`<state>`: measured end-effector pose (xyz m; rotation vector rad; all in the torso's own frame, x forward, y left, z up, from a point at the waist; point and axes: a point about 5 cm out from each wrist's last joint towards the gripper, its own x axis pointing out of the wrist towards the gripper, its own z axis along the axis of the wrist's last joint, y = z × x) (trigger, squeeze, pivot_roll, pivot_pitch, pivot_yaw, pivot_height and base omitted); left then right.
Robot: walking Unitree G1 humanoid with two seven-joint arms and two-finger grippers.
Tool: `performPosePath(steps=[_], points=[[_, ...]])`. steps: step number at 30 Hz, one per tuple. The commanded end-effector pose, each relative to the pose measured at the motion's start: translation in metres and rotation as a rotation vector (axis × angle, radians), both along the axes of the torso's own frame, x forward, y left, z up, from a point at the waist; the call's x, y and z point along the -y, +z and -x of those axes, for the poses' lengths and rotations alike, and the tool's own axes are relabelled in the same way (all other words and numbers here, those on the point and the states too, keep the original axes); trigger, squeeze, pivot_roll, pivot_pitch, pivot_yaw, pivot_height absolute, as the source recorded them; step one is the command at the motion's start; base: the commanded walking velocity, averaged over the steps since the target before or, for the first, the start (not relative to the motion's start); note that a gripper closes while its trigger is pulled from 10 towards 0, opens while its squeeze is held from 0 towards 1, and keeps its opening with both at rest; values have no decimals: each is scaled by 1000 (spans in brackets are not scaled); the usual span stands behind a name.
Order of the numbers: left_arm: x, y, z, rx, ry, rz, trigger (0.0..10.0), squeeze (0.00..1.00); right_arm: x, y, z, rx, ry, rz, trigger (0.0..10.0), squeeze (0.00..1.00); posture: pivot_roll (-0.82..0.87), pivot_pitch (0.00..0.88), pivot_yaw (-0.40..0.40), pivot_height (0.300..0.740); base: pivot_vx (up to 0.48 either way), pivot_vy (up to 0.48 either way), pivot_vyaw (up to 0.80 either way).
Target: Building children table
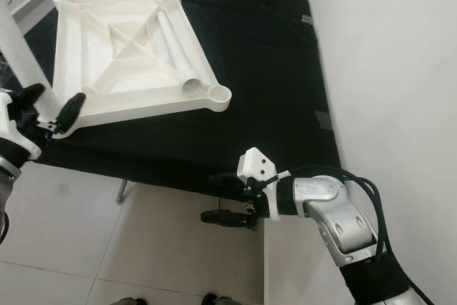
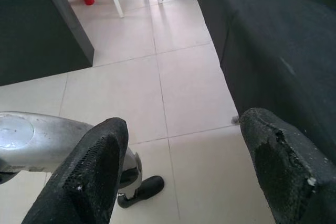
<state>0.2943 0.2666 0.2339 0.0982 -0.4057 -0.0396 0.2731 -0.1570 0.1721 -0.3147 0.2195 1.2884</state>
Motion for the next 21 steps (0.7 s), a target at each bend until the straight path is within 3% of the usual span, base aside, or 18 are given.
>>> performPosePath(steps=[1,6,11,16,21], points=[[-4,-3,6,-3,61,2,10000,0,-2,-3,1,-4,15,14,10000,0,73,216,-135,740,0,0,0],[3,-20,14,-43,138,-3,10000,0,-1,-4,1,-7,19,21,10000,0,77,219,-135,740,0,0,0],[-4,-28,26,-53,243,-8,10000,0,-2,-3,-2,-6,24,24,10000,0,90,223,-141,740,0,0,0],[-15,-25,25,-55,298,-19,10000,0,-6,-3,-5,3,23,18,10000,0,92,222,-141,740,0,0,0],[-22,-21,18,-70,333,-44,10000,0,-8,-2,-17,50,-72,15,10000,0,89,222,-138,740,0,0,0]])
